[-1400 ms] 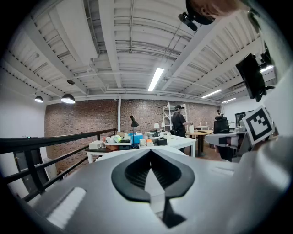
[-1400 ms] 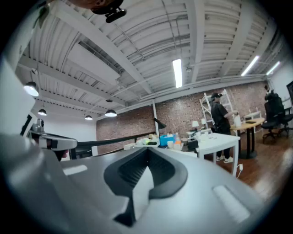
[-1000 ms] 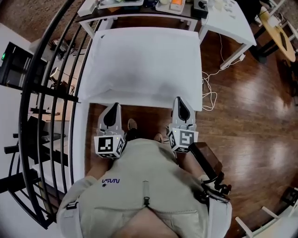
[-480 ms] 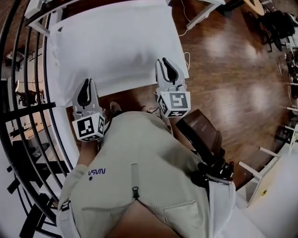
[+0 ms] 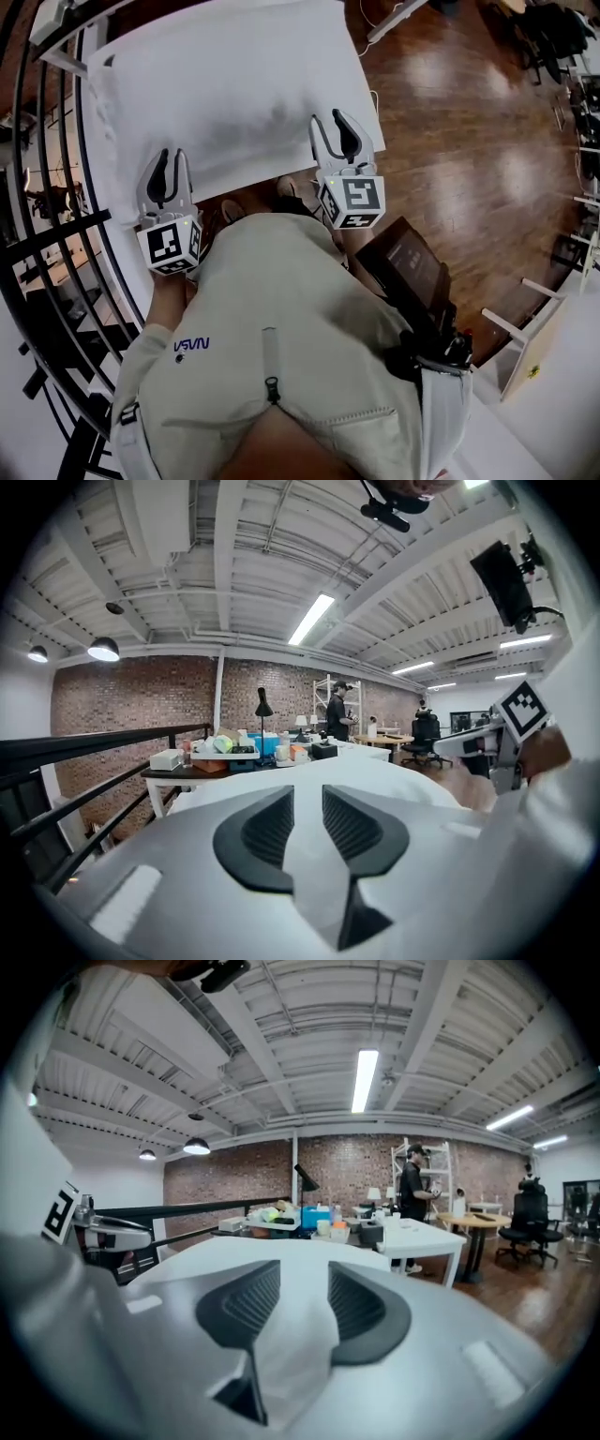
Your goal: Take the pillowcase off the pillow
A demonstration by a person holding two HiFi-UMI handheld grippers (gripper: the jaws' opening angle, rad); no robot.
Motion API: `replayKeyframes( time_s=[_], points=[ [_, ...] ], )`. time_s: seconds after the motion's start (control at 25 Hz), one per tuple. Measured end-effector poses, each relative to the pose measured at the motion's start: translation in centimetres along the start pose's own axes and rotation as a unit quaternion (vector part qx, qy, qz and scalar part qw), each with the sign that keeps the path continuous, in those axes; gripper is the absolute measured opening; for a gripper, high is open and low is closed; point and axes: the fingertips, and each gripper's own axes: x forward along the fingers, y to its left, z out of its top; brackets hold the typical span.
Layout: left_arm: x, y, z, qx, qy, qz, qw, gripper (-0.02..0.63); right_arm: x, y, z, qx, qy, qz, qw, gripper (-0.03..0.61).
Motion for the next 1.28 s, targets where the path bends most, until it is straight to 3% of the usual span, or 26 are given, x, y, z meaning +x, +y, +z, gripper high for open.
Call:
replayKeyframes(
  time_s=[0.16,0.36,0.64,0.8,0.88,1.04,1.08,1.16,1.2,1.28],
  points=[
    [1.0,0.1,-1.0,-0.012,0.017,0.025,0.9995,0.121,1.5,-0.3,-1.4,-0.003,0.017,0.025,1.0,0.167],
    [2.0,-1.6,-3.7,-0.001,0.057,0.001,0.9984,0.217,2.6,-1.3,-4.5,-0.02,0.061,0.042,0.997,0.204],
    [1.9,-0.3,-8.8,0.032,0.124,0.022,0.9915,0.284,2.9,-2.7,-9.7,-0.054,0.141,0.017,0.988,0.295],
    [2.9,1.1,-11.7,0.061,0.17,0.04,0.9827,0.343,3.4,-3.6,-12.7,-0.085,0.191,0.007,0.978,0.302],
    [3.8,1.5,-12.8,0.065,0.186,0.038,0.9798,0.342,3.9,-4.1,-13.8,-0.1,0.206,0.004,0.973,0.301],
    [5.3,1.4,-13.5,0.059,0.194,0.027,0.9789,0.293,5.1,-4.5,-14.5,-0.116,0.219,-0.006,0.969,0.292],
    [5.4,1.4,-13.3,0.058,0.194,0.025,0.979,0.262,5.3,-4.6,-14.2,-0.112,0.217,-0.011,0.97,0.249],
    [5.4,1.4,-12.5,0.062,0.189,0.024,0.9798,0.173,5.2,-4.7,-13.2,-0.097,0.202,-0.017,0.974,0.078],
    [5.4,1.4,-11.8,0.063,0.183,0.023,0.9809,0.12,5.2,-4.6,-12.5,-0.089,0.191,-0.016,0.977,0.024],
    [5.2,1.4,-10.3,0.056,0.167,0.024,0.984,0.033,5.0,-4.4,-11.1,-0.081,0.172,-0.011,0.982,0.014]
  ],
)
